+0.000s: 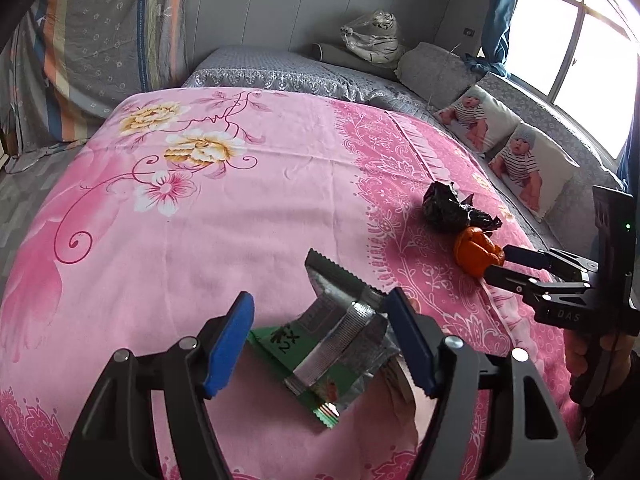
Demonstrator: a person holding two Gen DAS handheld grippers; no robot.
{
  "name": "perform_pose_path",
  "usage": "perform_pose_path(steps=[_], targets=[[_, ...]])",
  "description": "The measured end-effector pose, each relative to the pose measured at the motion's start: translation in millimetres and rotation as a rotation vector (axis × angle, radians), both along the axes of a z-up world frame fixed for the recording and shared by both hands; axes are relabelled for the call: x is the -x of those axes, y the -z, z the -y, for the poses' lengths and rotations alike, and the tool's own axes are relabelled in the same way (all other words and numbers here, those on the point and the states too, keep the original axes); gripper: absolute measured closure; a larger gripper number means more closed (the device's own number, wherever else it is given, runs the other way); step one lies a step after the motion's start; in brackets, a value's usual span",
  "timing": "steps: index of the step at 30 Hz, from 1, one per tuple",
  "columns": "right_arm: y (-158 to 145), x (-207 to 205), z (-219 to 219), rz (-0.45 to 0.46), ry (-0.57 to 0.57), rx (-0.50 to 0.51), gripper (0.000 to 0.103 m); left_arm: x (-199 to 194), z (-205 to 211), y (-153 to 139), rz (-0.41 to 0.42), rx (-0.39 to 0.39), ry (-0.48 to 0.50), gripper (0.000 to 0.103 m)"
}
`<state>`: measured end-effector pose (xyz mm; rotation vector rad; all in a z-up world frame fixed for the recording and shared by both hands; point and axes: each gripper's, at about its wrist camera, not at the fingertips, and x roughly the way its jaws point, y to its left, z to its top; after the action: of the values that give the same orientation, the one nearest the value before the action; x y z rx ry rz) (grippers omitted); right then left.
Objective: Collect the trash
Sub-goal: 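Grasp the green snack wrapper with the left tool while the right tool grasps an orange peel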
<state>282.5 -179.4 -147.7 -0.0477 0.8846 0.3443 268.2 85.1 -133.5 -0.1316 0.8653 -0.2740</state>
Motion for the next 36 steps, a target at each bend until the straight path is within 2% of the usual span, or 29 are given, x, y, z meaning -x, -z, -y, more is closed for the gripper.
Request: perform_pose_path(steps=[6, 11, 17, 21, 26, 36], targets=[[4, -7, -1, 0.003, 0.025, 0.043, 0.038, -11, 8, 11, -0.034, -0.013, 0.005, 0.037], [13, -14, 5, -0.028, 0.052, 0.05, 0.039, -14, 12, 14, -0.038, -0.038, 0.004, 0.039], [17, -22, -2, -0.034, 0.028, 0.057, 0.046, -16, 14, 17, -0.039, -0.059, 0.011, 0.046], [18, -27, -6, -0.033, 0.033, 0.067, 0.054, -15, 17, 18, -0.034, -0.072, 0.007, 0.059], [15, -24, -7, -0.019, 0.042, 0.071, 0.064, -11, 15, 14, -0.013, -0.084, -0.001, 0.064], [-4, -1, -7, -0.011, 0.016, 0.028, 0.067, 6, 3, -9, 0.044, -0.065, -0.025, 0.067]])
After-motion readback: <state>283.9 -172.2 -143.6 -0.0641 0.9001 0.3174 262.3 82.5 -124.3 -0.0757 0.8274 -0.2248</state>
